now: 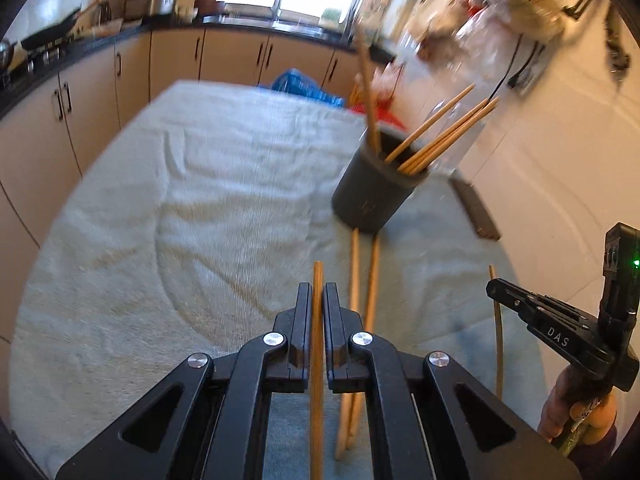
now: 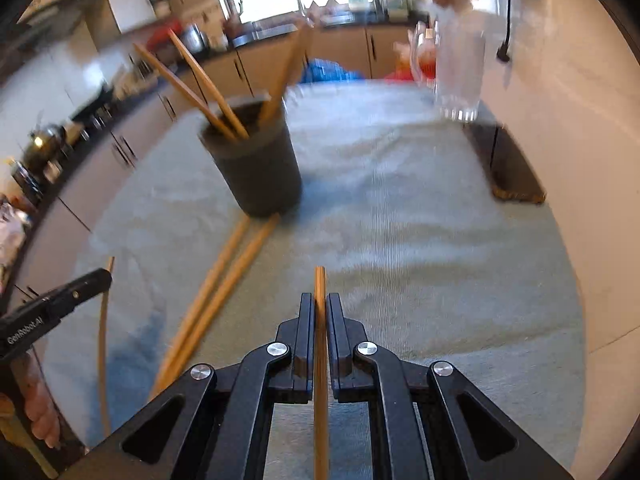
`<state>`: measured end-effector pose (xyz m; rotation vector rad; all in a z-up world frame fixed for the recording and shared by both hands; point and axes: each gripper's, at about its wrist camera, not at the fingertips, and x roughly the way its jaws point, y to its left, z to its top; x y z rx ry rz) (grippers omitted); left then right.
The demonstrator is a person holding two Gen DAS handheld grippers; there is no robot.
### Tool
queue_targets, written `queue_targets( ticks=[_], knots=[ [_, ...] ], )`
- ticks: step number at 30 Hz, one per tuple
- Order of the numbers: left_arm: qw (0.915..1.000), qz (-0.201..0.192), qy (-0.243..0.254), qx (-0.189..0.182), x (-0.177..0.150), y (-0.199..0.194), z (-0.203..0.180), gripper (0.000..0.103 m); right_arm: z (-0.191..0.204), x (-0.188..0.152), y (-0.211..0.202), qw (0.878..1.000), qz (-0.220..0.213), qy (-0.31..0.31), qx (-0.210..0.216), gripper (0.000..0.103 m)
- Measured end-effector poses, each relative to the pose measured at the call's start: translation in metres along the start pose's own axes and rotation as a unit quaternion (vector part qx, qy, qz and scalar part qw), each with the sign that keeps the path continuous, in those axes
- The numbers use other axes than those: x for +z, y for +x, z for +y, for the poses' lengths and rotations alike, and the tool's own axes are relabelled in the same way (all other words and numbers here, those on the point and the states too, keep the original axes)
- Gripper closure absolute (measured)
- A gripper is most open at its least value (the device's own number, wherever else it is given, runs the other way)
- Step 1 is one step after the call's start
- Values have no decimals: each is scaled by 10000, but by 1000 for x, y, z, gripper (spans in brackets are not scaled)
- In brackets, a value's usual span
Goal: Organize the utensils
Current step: 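Lift both chopsticks over the grey cup and open both grippers to release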
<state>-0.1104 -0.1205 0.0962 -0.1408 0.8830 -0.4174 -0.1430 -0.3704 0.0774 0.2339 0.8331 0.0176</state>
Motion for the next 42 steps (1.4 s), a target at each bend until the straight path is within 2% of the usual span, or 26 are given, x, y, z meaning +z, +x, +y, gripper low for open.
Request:
queue_targets(
  ticks=[5,9,15,23,34,42],
  knots=[
    [9984,-523,225,39,1,-37,-19,98,3,2,-45,9981,-605,-25,82,97],
    [9959,-775,458,133,-6,-62,-30,98,5,-6,-70,9962,-867,-37,103,97],
    [9914,-1008,789,278,-16,-85,-42,98,8,-18,-100,9932,-1154,-72,131,97],
    [9875,-1171,1016,283,-30,-109,-49,98,17,-32,-135,9881,-1511,-274,54,97],
    [9842,-1403,1064,180,-36,-128,-55,98,17,-35,-147,9851,-1696,-289,71,97],
    [9823,-1515,1093,118,-24,-133,-56,98,17,-25,-142,9841,-1759,-235,101,97]
  ],
)
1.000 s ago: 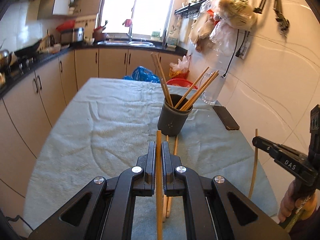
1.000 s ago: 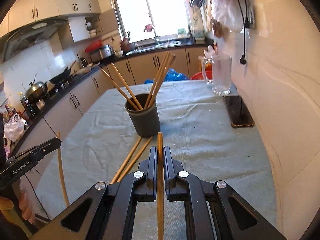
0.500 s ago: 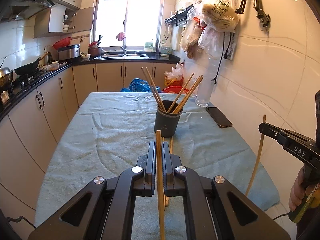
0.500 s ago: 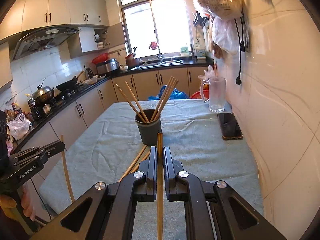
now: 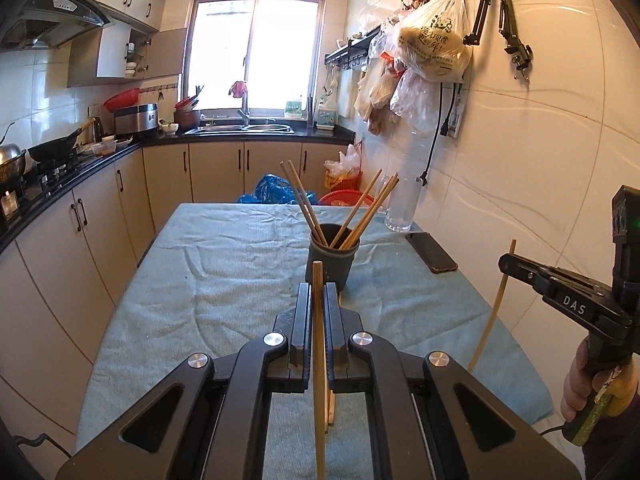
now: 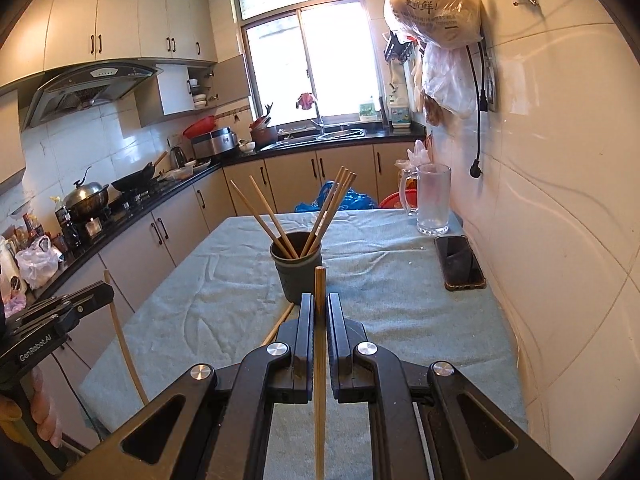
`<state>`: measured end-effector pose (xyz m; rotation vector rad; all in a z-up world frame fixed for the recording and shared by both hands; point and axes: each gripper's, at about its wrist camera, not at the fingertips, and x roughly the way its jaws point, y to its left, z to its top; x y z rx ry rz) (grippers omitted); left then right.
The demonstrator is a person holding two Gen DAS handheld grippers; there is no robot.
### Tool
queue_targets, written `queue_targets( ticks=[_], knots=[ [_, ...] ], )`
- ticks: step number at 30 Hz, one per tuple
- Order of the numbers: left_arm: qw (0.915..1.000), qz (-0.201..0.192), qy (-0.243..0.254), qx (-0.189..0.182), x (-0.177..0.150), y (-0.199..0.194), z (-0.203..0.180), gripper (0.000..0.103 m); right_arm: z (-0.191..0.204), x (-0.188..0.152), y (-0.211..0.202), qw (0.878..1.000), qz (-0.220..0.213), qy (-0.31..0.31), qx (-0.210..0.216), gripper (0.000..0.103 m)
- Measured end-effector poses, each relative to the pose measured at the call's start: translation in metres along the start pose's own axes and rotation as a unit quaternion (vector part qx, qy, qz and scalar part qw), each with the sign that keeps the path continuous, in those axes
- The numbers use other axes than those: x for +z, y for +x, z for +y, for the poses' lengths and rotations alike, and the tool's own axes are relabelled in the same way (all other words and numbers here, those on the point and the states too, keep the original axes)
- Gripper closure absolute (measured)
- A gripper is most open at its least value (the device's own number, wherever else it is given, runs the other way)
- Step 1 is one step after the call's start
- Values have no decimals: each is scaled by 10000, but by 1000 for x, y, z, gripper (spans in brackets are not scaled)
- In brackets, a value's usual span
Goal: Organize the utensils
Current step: 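Lift both chopsticks over the grey cup and open both grippers to release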
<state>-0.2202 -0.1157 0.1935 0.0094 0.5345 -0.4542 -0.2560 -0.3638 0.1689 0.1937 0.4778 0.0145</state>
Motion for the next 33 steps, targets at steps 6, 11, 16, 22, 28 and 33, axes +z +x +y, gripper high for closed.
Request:
queue_targets(
  ticks=[6,11,16,22,28,33],
  knots=[
    [9999,-14,0,-133,21,9,7,98,0,16,12,10000,-59,21,53,97],
    [9997,-131,-9,-182,47,18,12,98,2,36,22,9998,-184,11,100,97],
    [9990,-350,6,-278,85,27,14,98,3,67,32,9991,-366,95,213,97],
    [9974,-618,70,-377,133,39,13,98,5,117,57,9968,-661,283,338,97],
    [9953,-895,155,-337,175,61,4,98,17,161,87,9937,-1022,325,312,97],
    [9951,-872,9,-462,197,95,-1,98,24,179,113,9926,-1185,216,129,97]
  ],
)
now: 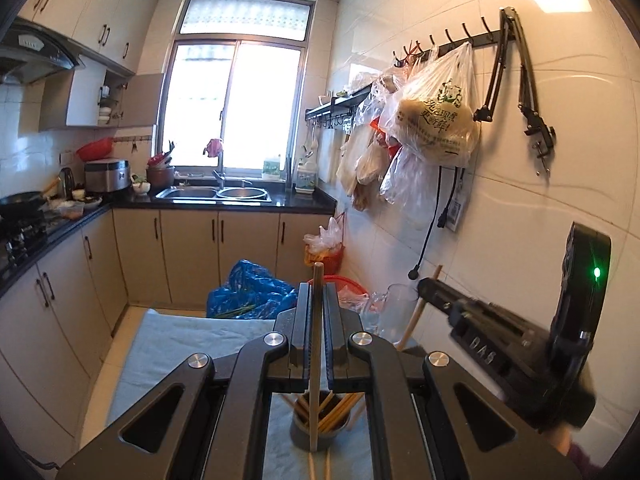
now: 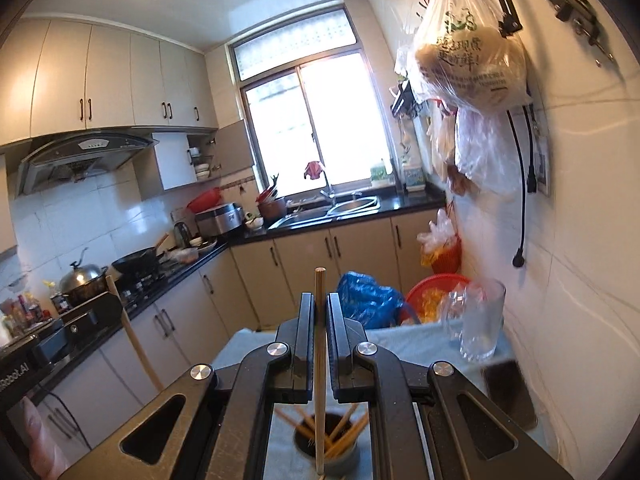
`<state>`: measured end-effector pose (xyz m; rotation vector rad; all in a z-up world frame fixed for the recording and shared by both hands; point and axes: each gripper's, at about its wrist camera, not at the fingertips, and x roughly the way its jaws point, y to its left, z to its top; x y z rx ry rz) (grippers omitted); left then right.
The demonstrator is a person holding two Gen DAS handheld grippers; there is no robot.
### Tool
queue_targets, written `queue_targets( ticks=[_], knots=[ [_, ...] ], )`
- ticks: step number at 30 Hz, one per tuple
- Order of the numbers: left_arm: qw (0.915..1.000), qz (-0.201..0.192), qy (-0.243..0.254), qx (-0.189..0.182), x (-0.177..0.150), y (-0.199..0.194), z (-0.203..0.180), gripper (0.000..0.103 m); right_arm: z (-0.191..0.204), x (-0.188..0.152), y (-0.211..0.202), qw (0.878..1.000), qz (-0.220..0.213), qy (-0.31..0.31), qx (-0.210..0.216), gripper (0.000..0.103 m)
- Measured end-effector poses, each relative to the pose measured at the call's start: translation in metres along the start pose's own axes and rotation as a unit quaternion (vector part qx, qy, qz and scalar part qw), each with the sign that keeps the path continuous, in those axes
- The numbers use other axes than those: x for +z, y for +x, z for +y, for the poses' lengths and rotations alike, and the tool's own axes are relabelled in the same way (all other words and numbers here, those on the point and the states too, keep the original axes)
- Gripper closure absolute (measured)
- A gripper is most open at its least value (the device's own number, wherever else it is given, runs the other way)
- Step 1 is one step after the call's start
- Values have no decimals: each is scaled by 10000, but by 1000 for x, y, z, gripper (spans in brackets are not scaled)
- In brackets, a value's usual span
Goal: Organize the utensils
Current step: 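Lift both chopsticks over the grey cup and open both grippers to release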
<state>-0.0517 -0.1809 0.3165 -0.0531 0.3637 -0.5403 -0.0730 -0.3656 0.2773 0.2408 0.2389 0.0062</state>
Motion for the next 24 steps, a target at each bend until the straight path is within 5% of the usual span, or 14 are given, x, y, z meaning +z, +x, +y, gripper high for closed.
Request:
queue_targets(
  ticks=[4,10,16,19,21,24],
  knots=[
    [9999,98,-65,-21,-6,35,-1,98,-4,-7,18,9998,-47,-66,-159,97],
    [9966,793,-213,98,-44,89,9,98,-18,-36,46,9990,363,99,-220,96],
    [9953,833,-451,180,-56,84,22,98,-30,-53,50,9979,542,156,-302,96],
    [9963,737,-401,184,-53,69,22,89,-36,-55,48,9975,584,225,-332,96],
    [9969,646,-391,226,-52,56,22,74,-37,-55,46,9972,597,230,-397,90],
    [9977,490,-370,285,-51,36,23,66,-39,-53,37,9971,546,277,-457,62]
  ],
)
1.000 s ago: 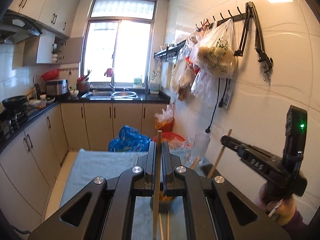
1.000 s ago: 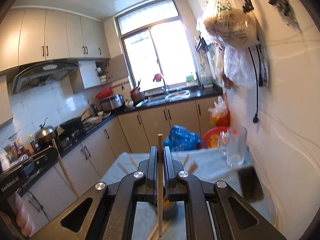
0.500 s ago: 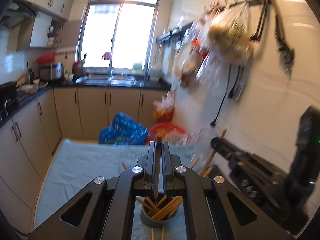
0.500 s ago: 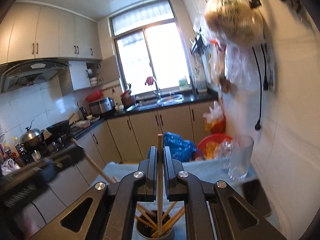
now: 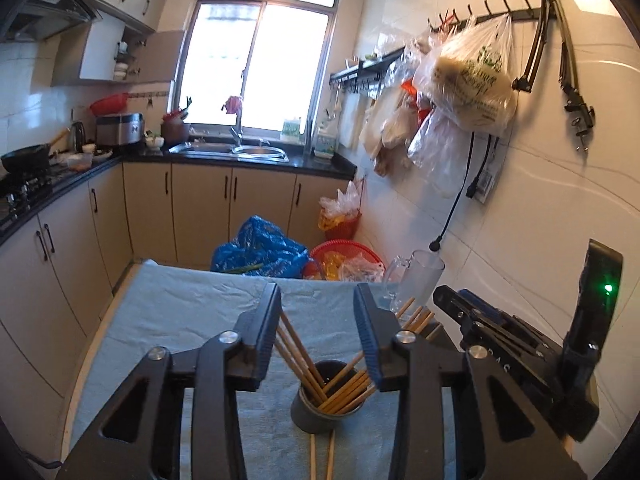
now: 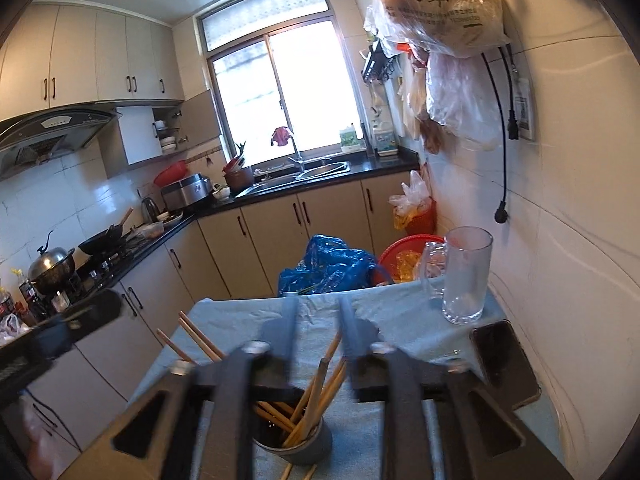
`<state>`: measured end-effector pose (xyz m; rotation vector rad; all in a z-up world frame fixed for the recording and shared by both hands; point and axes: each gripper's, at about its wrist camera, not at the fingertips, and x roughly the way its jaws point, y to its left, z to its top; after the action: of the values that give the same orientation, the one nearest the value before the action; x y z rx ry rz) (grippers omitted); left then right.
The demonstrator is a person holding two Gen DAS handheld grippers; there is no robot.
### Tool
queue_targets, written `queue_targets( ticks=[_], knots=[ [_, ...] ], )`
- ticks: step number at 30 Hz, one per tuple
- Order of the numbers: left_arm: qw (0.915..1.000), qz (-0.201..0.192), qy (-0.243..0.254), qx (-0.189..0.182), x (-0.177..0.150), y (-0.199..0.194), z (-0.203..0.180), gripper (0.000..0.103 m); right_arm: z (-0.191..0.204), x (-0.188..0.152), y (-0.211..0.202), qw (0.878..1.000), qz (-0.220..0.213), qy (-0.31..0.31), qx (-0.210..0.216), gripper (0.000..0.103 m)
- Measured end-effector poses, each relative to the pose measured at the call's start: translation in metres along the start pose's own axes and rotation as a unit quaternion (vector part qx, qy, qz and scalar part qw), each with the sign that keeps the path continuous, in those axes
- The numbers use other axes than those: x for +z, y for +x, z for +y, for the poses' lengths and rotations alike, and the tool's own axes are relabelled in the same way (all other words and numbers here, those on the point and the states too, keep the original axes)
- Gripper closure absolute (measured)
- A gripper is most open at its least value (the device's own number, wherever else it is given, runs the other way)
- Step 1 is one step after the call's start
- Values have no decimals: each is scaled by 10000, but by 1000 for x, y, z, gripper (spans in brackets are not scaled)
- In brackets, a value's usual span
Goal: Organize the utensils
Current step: 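Lift both chopsticks over the grey cup and open both grippers to release, then move both grippers back to the towel and grasp a chopstick with the left gripper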
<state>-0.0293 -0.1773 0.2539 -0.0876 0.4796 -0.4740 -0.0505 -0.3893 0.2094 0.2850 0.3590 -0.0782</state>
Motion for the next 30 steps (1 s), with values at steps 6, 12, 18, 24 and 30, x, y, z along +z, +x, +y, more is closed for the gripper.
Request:
queue_targets(
  ticks=[6,12,18,24,30],
  knots=[
    [9998,-185,-87,64,-6,-48,11,57,-3,4,-34,9998,-161,-37,-127,52],
    [9988,-288,56,400,-34,-89,20,43,-12,-10,-77,9998,-84,-5,-197,38],
    [9983,181,48,559,-80,-98,31,42,-18,-58,-101,9979,573,-79,-278,35],
    [9926,934,48,775,-138,-78,44,42,-27,-126,-108,9906,1338,-92,-283,35],
    [9798,1851,454,601,-185,-28,35,44,-44,-179,-102,9813,1872,430,-145,35]
  ],
)
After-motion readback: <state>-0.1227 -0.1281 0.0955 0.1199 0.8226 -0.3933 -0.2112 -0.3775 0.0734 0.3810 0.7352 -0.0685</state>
